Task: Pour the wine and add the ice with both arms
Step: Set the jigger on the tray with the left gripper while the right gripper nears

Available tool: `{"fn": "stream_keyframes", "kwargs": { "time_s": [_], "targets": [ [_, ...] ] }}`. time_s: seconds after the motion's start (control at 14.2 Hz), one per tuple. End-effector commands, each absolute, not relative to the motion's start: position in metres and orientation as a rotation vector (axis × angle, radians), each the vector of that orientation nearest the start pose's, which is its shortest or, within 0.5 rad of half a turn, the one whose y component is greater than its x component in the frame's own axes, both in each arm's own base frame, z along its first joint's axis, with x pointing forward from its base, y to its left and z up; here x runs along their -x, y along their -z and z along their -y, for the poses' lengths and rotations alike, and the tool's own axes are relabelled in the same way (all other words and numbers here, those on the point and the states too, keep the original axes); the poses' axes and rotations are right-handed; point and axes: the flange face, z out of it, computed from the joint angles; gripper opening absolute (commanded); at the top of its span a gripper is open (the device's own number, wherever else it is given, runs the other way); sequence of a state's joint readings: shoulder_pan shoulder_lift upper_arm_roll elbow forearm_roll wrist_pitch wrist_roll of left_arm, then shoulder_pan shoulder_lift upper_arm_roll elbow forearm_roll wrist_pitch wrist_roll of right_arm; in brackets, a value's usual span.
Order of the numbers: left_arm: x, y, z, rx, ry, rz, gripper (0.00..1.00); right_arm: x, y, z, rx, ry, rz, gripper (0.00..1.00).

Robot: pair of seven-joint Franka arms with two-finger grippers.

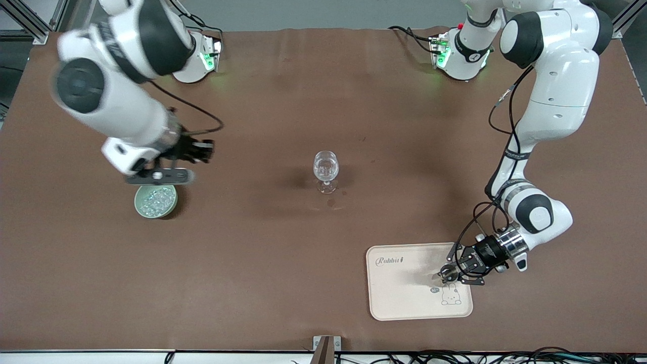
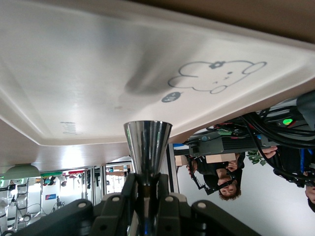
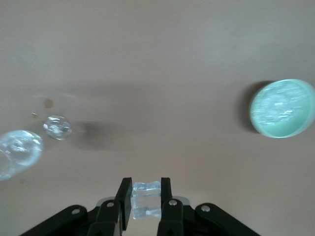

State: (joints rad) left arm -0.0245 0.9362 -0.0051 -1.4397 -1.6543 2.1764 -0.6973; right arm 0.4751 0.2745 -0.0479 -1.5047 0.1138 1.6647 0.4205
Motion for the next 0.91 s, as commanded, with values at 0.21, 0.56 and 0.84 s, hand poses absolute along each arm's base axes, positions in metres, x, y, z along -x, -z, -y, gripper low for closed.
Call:
{"fn": "stream_keyframes", "kwargs": {
  "time_s": [0.21,0.56,0.84],
  "targets": [
    [-0.710,-0.132,0.050,-1.156,0.651,-1.601,0.10,-0.547,-0.452,-0.386,3.032,-0.283,-0.181,0.01],
    [-0.701,-0.135,0.011,-1.148,0.728,-1.558,1.00,-0.515,-0.429,-0.467,2.954,-0.218,-0.311,0.01],
    [-0.694,-0.155,-0.025,-1.208,0.751,-1.524,1.00,-0.510,-0.410,-0.511,2.901,-0.181,-0.394,0.01]
  ]
}}
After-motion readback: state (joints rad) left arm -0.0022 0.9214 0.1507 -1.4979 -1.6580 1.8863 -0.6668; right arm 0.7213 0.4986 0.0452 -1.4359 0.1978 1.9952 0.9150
